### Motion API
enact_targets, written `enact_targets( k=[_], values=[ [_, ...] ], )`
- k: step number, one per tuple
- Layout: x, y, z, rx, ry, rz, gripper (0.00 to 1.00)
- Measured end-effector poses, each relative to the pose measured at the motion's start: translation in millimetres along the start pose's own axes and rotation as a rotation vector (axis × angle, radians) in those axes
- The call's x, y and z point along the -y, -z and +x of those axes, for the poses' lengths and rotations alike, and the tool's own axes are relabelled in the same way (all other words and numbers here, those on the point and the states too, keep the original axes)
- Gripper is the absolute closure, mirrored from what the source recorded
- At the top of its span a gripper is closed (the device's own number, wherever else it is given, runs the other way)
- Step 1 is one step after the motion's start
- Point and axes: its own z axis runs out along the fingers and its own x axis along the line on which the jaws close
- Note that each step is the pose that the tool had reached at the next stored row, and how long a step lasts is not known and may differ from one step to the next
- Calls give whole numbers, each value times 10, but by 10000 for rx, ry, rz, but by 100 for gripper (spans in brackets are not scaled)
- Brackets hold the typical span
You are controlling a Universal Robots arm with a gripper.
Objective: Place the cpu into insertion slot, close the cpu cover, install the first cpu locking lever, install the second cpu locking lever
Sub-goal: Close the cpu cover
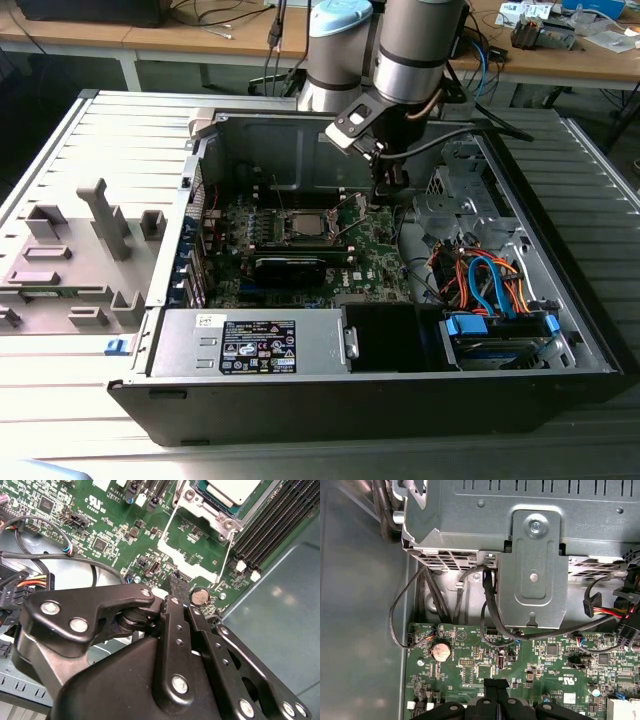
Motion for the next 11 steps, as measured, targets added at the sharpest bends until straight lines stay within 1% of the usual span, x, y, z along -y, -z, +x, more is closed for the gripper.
enact_targets(
  k=[11],
  values=[
    [-57, -32, -2, 0, -1, 0, 89]
  ],
)
